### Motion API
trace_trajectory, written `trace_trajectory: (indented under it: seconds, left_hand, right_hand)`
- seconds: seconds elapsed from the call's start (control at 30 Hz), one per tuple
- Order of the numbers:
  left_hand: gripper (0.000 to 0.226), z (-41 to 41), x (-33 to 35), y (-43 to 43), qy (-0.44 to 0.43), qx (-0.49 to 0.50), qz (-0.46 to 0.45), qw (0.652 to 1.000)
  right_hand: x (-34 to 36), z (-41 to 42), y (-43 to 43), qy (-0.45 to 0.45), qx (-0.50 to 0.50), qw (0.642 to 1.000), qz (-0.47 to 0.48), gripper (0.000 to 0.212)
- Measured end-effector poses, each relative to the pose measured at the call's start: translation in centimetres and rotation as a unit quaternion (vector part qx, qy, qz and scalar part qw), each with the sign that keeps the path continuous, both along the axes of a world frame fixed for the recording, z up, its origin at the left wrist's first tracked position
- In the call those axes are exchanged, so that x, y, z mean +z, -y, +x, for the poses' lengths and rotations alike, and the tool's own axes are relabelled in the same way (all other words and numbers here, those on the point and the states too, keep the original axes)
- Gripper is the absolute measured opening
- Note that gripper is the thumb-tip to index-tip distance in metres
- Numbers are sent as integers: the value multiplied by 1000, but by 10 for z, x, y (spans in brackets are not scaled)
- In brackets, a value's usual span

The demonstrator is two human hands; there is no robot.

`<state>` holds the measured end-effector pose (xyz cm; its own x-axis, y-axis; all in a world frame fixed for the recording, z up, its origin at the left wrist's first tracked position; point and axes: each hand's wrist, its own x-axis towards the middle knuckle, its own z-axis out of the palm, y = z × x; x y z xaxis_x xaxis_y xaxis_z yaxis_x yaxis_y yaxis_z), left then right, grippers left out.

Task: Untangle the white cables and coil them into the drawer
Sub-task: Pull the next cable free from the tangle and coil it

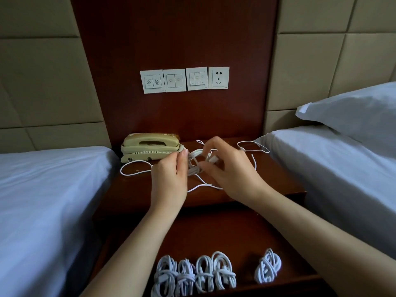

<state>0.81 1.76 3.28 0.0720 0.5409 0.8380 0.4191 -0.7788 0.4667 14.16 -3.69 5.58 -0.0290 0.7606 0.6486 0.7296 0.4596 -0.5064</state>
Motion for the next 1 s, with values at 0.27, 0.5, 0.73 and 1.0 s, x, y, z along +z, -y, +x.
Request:
trace_trajectory:
  seconds: [0.27,0.5,0.73,1.0]
  left_hand:
    - [36,8,-9,9,18,-47,-106,993]
    - [27,16,-10,19,-13,-53,-180,982]
    - [19,22,-13,23,-35,-19,-184,982]
    - [17,22,-8,30,-40,-29,-195,980]
  right_hand:
    - [-5,6,-8,-222,46,971,-81,15]
    - [-18,14,-17,-201,-4,977,-69,20]
    - [-18,13,-19,-169,-40,983,-57,19]
    - [-17,6,-12,-159,-61,985,-39,13]
